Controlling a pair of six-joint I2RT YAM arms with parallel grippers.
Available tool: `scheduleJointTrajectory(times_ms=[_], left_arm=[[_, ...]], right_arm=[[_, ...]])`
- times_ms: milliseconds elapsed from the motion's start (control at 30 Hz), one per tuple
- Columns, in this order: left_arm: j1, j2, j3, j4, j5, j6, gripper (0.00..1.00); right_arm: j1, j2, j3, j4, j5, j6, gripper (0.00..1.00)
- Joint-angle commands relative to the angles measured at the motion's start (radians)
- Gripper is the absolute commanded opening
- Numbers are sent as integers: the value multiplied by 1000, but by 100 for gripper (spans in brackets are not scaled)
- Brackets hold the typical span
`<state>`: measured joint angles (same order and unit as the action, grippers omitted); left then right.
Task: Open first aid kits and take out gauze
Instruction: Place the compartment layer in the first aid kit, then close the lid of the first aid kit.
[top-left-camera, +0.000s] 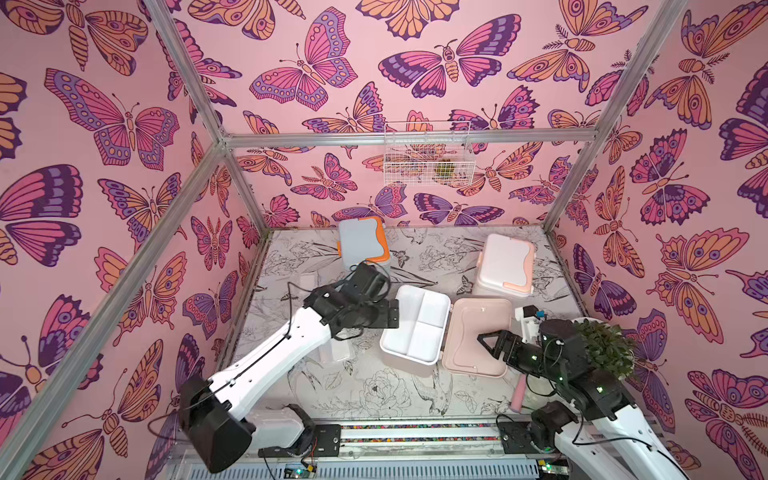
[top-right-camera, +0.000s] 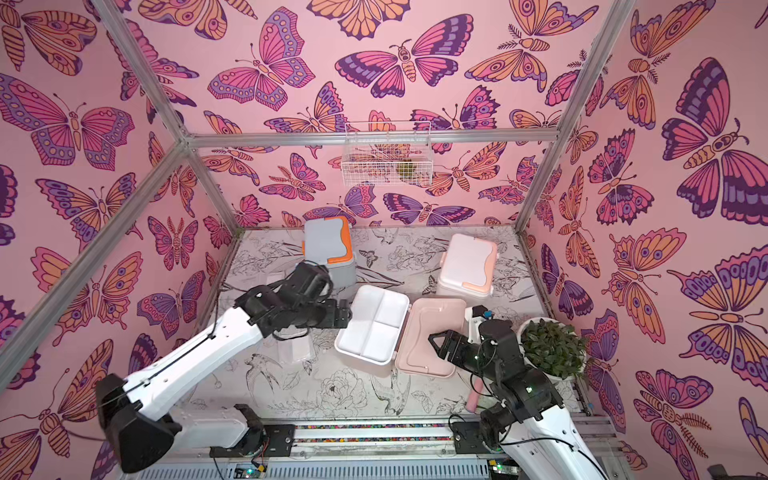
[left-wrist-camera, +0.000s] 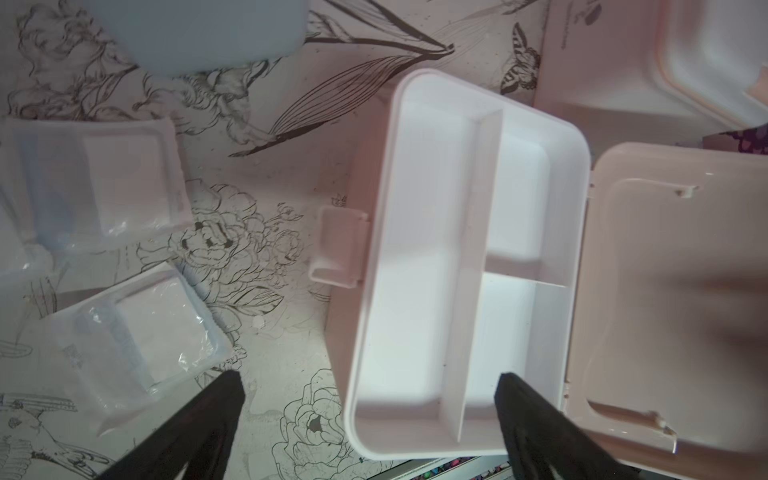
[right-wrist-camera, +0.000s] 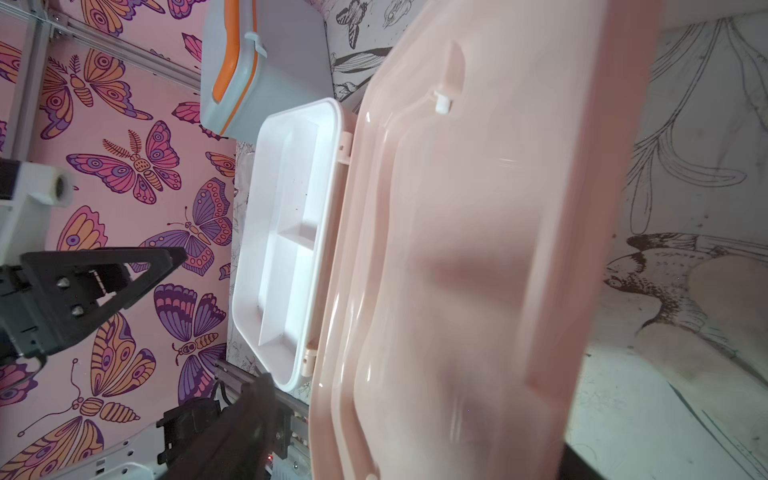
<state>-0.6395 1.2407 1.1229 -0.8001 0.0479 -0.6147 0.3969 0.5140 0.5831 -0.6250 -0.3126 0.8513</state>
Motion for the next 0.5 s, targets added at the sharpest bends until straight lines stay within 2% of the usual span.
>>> scheduleJointTrajectory(times_ms=[0,233,467], left_arm=[[59,-45,-141,192,229,-22,97],[58,3,-268,493,454,-90,97],[-12,89,-271,594,496,-112,96]], right_arm=[[2,20,57,14,-13,-29,79],[3,75,147,2,-20,-58,79],[3,192,293,-30,-68,-104,79]])
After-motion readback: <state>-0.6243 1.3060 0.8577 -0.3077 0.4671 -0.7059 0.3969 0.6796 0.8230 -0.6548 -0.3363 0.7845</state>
